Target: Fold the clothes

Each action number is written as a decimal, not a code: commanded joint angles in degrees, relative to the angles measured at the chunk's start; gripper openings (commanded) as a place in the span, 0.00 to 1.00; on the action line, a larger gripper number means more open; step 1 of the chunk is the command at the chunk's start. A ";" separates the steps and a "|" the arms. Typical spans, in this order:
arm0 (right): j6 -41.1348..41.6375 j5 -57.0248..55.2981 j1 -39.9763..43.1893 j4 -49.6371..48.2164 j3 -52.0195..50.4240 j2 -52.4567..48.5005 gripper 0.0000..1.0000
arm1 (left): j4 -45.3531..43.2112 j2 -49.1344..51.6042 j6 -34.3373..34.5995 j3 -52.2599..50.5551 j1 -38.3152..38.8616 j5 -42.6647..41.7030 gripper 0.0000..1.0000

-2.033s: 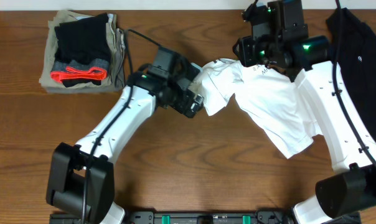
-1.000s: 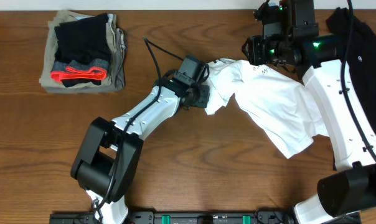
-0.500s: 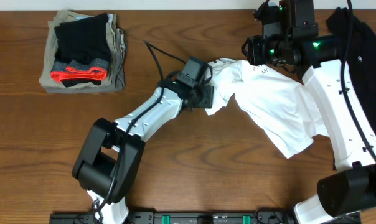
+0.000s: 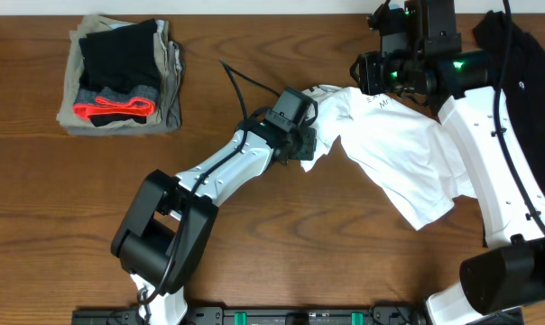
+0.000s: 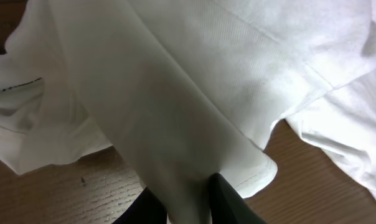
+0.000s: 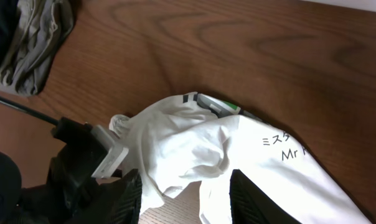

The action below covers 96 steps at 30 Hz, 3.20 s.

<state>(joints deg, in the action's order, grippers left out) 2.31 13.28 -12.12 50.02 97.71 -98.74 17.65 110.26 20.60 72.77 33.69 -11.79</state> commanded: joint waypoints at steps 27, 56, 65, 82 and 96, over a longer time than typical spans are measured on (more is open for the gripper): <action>-0.66 -0.42 0.59 0.42 -0.35 -0.28 0.45 | 1.40 -3.19 -0.13 0.24 -1.09 0.52 0.22; -1.05 -0.13 1.99 3.28 -0.35 -0.28 0.43 | 15.06 -23.10 -0.81 10.67 -9.46 7.39 0.06; -1.07 1.36 2.32 11.80 -0.35 -0.26 0.41 | 14.88 -27.19 -0.85 10.67 -9.46 8.79 0.06; 3.91 -2.54 1.75 24.13 -4.17 -0.26 0.41 | 8.07 -24.26 -2.34 10.64 -14.64 24.50 0.06; 2.01 -2.67 -8.68 19.76 -18.73 -0.24 0.41 | -0.20 -15.47 -2.75 10.62 -19.87 24.37 0.06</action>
<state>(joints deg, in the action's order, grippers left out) 6.50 10.79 -17.23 70.65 81.71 -98.74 17.76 94.45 19.05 83.15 13.98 11.40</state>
